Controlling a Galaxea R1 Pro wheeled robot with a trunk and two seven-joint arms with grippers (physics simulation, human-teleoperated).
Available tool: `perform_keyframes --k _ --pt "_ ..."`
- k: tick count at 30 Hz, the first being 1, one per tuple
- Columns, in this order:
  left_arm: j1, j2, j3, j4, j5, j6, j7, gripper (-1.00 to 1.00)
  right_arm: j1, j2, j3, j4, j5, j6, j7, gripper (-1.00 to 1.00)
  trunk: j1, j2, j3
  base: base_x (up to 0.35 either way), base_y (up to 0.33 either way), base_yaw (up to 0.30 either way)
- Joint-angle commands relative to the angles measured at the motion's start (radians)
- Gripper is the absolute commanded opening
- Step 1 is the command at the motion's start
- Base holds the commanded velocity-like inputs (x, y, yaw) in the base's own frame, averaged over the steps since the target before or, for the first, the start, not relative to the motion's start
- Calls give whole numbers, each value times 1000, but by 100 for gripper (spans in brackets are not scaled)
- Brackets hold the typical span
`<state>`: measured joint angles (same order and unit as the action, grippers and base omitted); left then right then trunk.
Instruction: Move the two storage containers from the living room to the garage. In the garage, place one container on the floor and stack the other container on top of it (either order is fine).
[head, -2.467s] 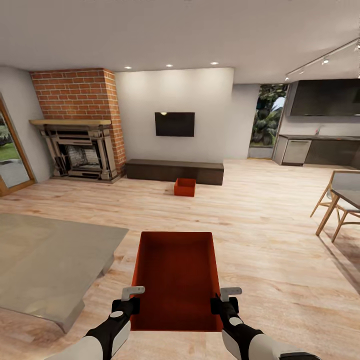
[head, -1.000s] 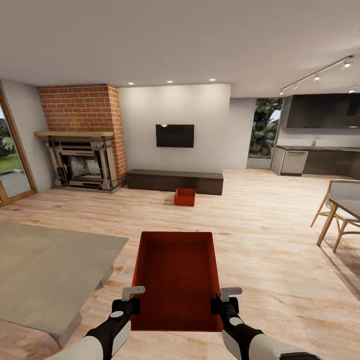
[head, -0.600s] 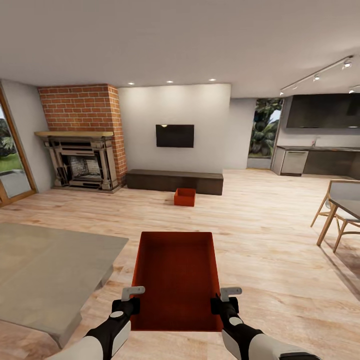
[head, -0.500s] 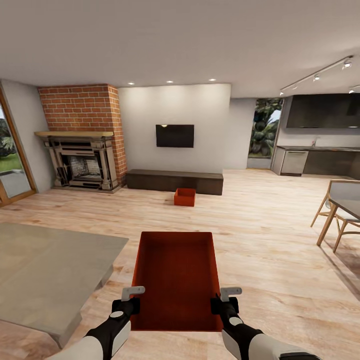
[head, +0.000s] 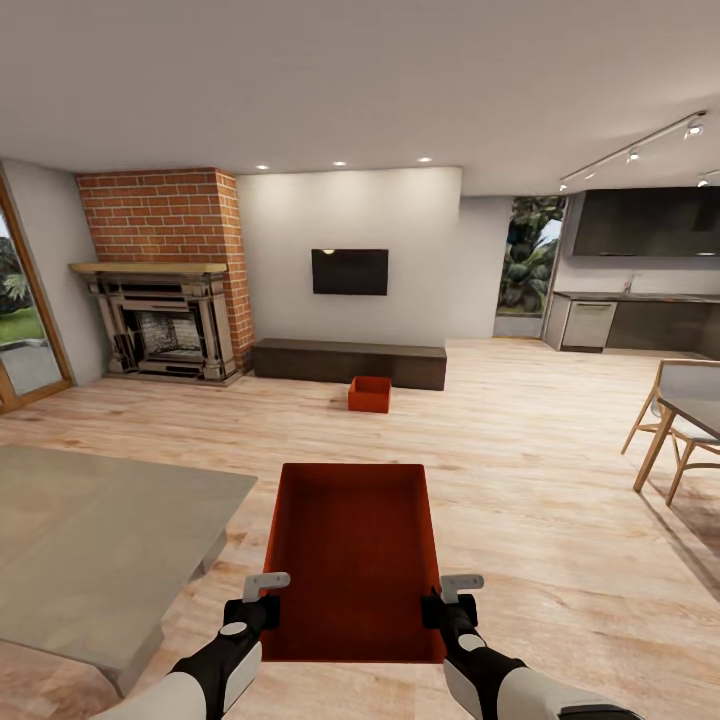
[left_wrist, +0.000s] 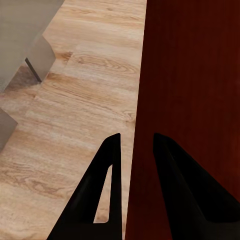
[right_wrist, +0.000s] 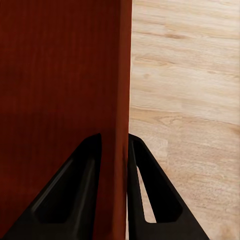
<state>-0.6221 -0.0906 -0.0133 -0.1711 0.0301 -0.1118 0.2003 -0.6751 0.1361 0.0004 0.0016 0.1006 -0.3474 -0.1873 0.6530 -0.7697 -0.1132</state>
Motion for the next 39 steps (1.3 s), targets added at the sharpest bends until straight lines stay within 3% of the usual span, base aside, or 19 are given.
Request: perform_keyframes --k 1,11,39 --pt "-1 0 19 2 2 -5 10 -100 -1 0 -30 -2 21 -1 -6 -100 0 -1 -2 0 0 0" --pt "-1 0 19 3 2 -5 10 -100 -1 1 -30 -2 20 -1 -6 -100 0 -1 -1 0 0 -18" --pt "-1 0 19 4 2 -5 10 -100 -1 0 -30 -2 19 -2 -2 -100 0 -1 24 0 0 -216"
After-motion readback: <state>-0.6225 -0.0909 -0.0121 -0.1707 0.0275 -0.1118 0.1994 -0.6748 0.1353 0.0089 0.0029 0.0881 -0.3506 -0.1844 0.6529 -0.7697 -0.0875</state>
